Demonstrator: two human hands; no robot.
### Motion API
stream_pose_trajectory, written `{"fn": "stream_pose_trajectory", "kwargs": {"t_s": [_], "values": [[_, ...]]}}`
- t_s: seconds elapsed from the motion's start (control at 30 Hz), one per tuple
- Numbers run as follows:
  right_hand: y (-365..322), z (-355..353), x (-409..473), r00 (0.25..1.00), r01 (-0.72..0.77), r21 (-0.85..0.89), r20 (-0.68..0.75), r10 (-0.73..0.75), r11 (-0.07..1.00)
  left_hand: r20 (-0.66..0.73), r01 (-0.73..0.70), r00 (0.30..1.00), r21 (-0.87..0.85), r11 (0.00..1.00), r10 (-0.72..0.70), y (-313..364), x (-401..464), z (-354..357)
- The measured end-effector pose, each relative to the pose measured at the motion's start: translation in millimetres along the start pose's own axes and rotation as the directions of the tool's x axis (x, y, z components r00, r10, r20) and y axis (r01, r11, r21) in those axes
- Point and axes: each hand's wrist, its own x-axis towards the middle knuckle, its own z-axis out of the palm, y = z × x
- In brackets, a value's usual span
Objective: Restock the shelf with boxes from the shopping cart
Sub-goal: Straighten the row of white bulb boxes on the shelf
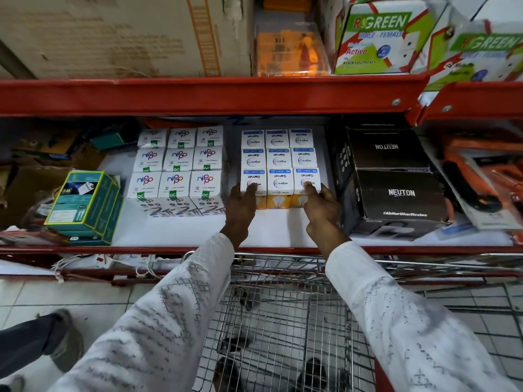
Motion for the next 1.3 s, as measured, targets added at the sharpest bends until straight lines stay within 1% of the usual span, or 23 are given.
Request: {"fn": "stream_pose_trajectory", "kwargs": {"t_s": [0.1,0.2,0.3,0.37,0.47,0.57,0.67,0.73,0.77,0.8,0.83,0.9,0.97,1.1,1.17,1.3], "values": [[-1,-2,-1,1.0,-0.021,0.023,0.001,0.021,1.0,0.004,-0.021,1.0,0.004,1.0,0.021,0,-5,-3],[-3,-9,-8,1.0,-0.008,0.022,0.007,0.008,1.0,-0.023,-0.018,1.0,0.061,0.998,0.019,0,-15,-6],[-7,-23,-24,0.999,0.043,0.017,-0.021,-0.043,0.999,-0.085,0.008,0.996,0.037,0.999,-0.005,-4,-35,-6],[-9,-36,-38,0.997,0.075,0.077,-0.013,-0.074,0.994,-0.12,-0.006,0.993,-0.005,1.0,0.005,-9,-54,-3],[-22,-63,-57,0.982,0.188,0.083,-0.019,-0.187,0.979,-0.153,-0.041,0.988,-0.074,0.996,0.029,-13,-82,14],[-40,-96,-63,0.935,0.349,-0.016,-0.058,-0.35,0.937,-0.101,-0.046,0.994,-0.122,0.992,0.033,-9,-102,39],[-57,-134,-53,0.85,0.507,-0.154,-0.069,-0.522,0.848,-0.012,-0.064,0.998,-0.083,0.994,0.064,-7,-116,66],[-69,-160,-40,0.785,0.57,-0.268,-0.099,-0.611,0.776,0.072,-0.06,0.995,-0.041,0.997,0.063,-4,-122,85],[-73,-172,-30,0.764,0.575,-0.326,-0.113,-0.635,0.751,0.108,-0.052,0.993,-0.015,0.999,0.053,-3,-124,94],[-77,-184,-20,0.755,0.562,-0.389,-0.121,-0.645,0.73,0.135,-0.043,0.99,0.009,0.999,0.042,-2,-125,103],[-79,-193,-9,0.761,0.529,-0.454,-0.12,-0.638,0.717,0.153,-0.035,0.988,0.037,0.999,0.029,0,-125,111],[-81,-210,8,0.805,0.449,-0.535,-0.106,-0.584,0.715,0.173,-0.03,0.985,0.091,0.995,0.014,1,-125,127],[-80,-220,19,0.844,0.408,-0.561,-0.067,-0.531,0.72,0.184,-0.036,0.983,0.124,0.992,0.013,-1,-122,142],[-75,-228,30,0.899,0.37,-0.528,-0.002,-0.437,0.764,0.172,-0.097,0.983,0.203,0.974,0.062,-8,-115,161],[-74,-229,34,0.897,0.39,-0.515,0.026,-0.441,0.763,0.164,-0.126,0.982,0.211,0.969,0.092,-11,-114,164],[-75,-231,36,0.894,0.399,-0.48,0.015,-0.447,0.782,0.139,-0.142,0.984,0.232,0.962,0.112,-18,-112,167]]}}
